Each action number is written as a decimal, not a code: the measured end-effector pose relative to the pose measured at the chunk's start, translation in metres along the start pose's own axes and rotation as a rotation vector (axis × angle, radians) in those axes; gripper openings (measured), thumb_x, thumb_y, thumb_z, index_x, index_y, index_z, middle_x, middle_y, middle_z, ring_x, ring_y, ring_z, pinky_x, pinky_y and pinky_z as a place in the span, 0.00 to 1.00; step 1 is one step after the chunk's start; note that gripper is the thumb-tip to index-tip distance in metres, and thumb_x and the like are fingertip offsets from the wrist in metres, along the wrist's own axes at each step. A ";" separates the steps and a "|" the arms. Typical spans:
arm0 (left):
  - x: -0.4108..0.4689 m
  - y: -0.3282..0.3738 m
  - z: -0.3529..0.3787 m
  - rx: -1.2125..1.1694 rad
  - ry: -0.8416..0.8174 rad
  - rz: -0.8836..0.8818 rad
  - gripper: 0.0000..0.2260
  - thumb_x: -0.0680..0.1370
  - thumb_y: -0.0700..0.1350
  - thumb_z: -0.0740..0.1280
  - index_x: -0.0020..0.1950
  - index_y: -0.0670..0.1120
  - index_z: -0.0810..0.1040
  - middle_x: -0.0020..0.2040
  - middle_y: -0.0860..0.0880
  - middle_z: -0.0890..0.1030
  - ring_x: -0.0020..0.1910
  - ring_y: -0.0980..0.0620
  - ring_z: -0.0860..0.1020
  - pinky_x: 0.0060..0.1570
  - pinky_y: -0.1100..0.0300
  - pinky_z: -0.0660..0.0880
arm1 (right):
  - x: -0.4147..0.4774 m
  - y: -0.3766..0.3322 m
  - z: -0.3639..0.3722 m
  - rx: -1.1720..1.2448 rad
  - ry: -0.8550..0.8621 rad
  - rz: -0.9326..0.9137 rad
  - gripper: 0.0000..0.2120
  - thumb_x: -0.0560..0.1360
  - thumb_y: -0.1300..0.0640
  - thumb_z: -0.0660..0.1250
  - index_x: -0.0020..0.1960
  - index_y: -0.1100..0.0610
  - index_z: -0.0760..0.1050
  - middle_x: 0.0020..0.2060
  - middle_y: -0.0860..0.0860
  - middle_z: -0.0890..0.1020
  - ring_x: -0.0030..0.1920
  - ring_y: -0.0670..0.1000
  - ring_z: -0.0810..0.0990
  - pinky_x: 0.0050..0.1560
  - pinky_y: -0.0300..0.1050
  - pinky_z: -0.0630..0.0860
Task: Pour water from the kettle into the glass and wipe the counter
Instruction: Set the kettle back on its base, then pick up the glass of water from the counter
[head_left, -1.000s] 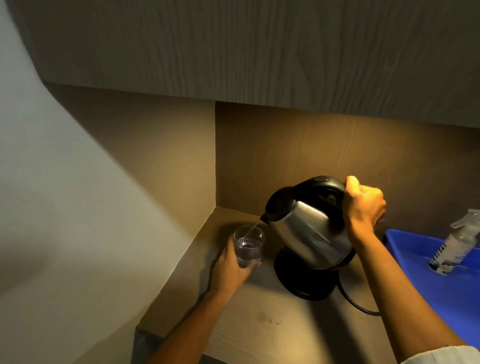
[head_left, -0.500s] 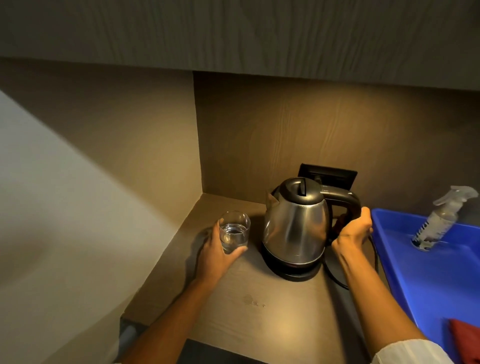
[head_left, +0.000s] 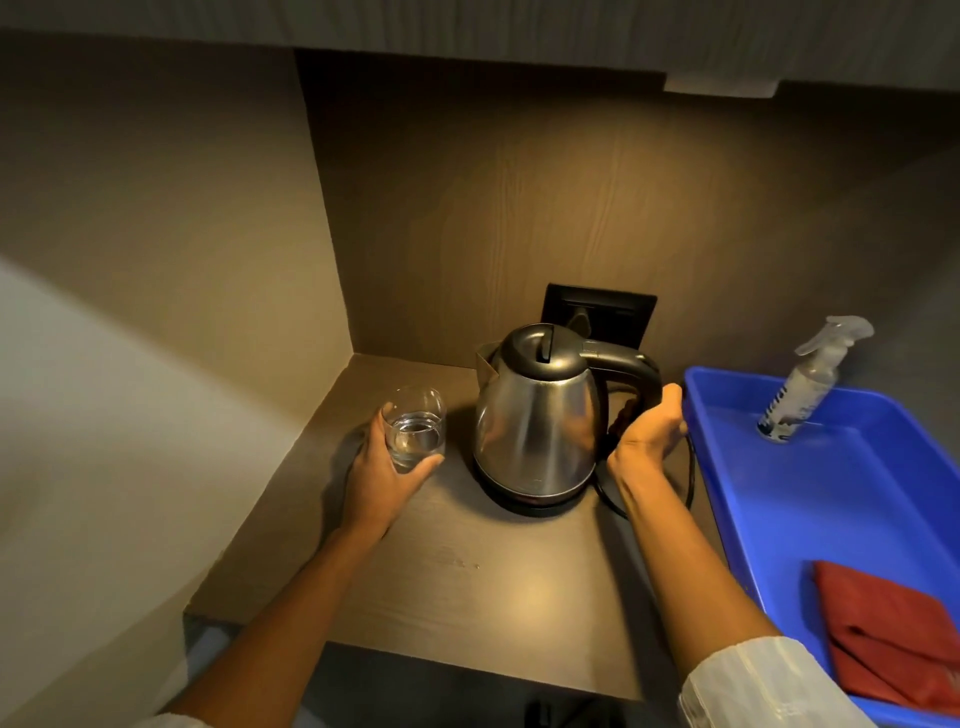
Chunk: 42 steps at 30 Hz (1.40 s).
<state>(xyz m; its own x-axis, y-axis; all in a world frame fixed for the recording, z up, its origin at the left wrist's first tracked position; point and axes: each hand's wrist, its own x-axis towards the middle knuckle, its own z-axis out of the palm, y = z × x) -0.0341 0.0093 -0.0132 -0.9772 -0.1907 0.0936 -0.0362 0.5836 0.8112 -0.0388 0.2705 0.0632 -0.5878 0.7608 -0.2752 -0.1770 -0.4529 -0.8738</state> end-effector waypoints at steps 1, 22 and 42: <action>0.000 0.002 0.000 0.018 -0.002 -0.013 0.44 0.68 0.56 0.77 0.77 0.52 0.56 0.71 0.45 0.73 0.67 0.42 0.73 0.60 0.51 0.73 | 0.001 0.003 -0.001 -0.003 0.012 0.015 0.08 0.74 0.49 0.61 0.39 0.50 0.67 0.36 0.49 0.70 0.36 0.46 0.70 0.35 0.41 0.68; -0.164 0.163 0.139 -0.049 0.012 0.849 0.09 0.70 0.42 0.70 0.50 0.48 0.80 0.44 0.53 0.82 0.44 0.52 0.76 0.43 0.55 0.68 | 0.070 -0.121 -0.232 -1.371 -0.414 -0.586 0.09 0.70 0.61 0.68 0.49 0.53 0.81 0.46 0.52 0.85 0.50 0.56 0.81 0.52 0.49 0.76; -0.168 0.246 0.158 -0.615 -0.584 0.239 0.07 0.75 0.42 0.73 0.47 0.44 0.76 0.42 0.49 0.83 0.44 0.55 0.81 0.45 0.64 0.75 | 0.044 -0.169 -0.241 -0.655 -0.675 -0.230 0.05 0.73 0.57 0.70 0.48 0.56 0.77 0.32 0.44 0.82 0.31 0.41 0.78 0.29 0.33 0.74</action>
<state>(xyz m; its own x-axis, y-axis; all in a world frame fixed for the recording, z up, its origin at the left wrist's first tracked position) 0.0879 0.3097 0.0797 -0.9012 0.4144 0.1271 0.1377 -0.0044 0.9905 0.1550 0.4926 0.1021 -0.9596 0.2785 0.0399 0.0108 0.1782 -0.9839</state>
